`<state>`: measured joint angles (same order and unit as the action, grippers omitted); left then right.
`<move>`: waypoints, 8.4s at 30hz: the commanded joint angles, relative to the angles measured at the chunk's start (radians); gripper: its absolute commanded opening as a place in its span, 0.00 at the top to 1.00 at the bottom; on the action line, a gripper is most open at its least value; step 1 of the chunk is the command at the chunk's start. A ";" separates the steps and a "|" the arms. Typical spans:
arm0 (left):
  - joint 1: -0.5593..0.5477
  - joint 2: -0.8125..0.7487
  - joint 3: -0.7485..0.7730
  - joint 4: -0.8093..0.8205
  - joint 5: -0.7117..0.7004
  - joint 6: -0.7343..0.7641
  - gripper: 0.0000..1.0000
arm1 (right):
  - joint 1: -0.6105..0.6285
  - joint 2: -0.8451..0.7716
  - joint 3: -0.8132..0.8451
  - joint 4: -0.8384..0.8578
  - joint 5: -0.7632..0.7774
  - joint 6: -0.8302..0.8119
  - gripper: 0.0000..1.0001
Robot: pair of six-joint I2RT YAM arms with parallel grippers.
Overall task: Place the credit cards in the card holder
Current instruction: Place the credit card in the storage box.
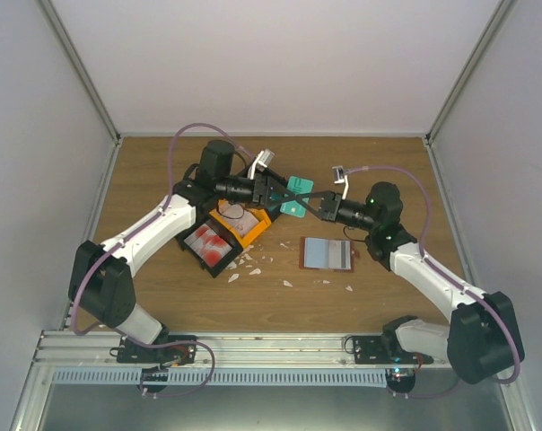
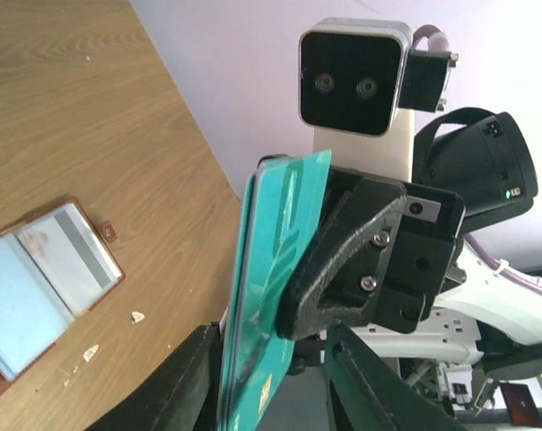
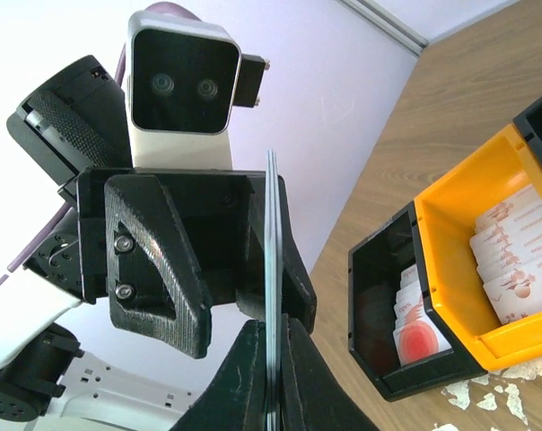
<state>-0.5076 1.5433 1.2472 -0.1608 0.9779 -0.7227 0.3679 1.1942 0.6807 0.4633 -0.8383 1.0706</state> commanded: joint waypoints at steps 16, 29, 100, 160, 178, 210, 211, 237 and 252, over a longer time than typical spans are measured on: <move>0.068 -0.149 -0.083 0.057 0.138 0.113 0.41 | -0.038 -0.045 -0.026 0.238 -0.113 0.187 0.99; 0.060 -0.178 -0.141 0.187 0.207 0.059 0.48 | -0.032 -0.044 -0.023 0.338 -0.147 0.242 1.00; 0.026 -0.103 -0.064 0.040 0.350 0.207 0.66 | 0.046 -0.155 -0.038 0.220 -0.291 0.000 0.99; 0.296 0.259 -0.005 0.107 0.263 0.083 1.00 | -0.020 0.759 0.316 0.516 -0.084 0.372 0.88; 0.311 0.335 0.003 0.110 0.160 0.048 0.51 | -0.017 0.828 0.468 0.296 -0.034 0.272 0.99; 0.272 0.350 0.071 0.216 0.205 -0.019 1.00 | -0.025 0.652 0.314 0.269 -0.075 0.157 0.72; 0.273 0.345 0.070 0.217 0.211 -0.020 1.00 | -0.033 0.640 0.306 0.243 -0.074 0.139 0.72; 0.273 0.321 0.070 0.246 0.312 -0.014 1.00 | -0.051 0.677 0.265 0.300 -0.161 0.125 0.87; 0.280 0.389 0.117 0.189 0.277 -0.010 1.00 | -0.042 0.735 0.290 0.459 -0.207 0.239 0.99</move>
<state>-0.2241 1.9068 1.3125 0.0185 1.2488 -0.7506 0.3145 1.9179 0.9398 0.9527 -1.0451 1.3384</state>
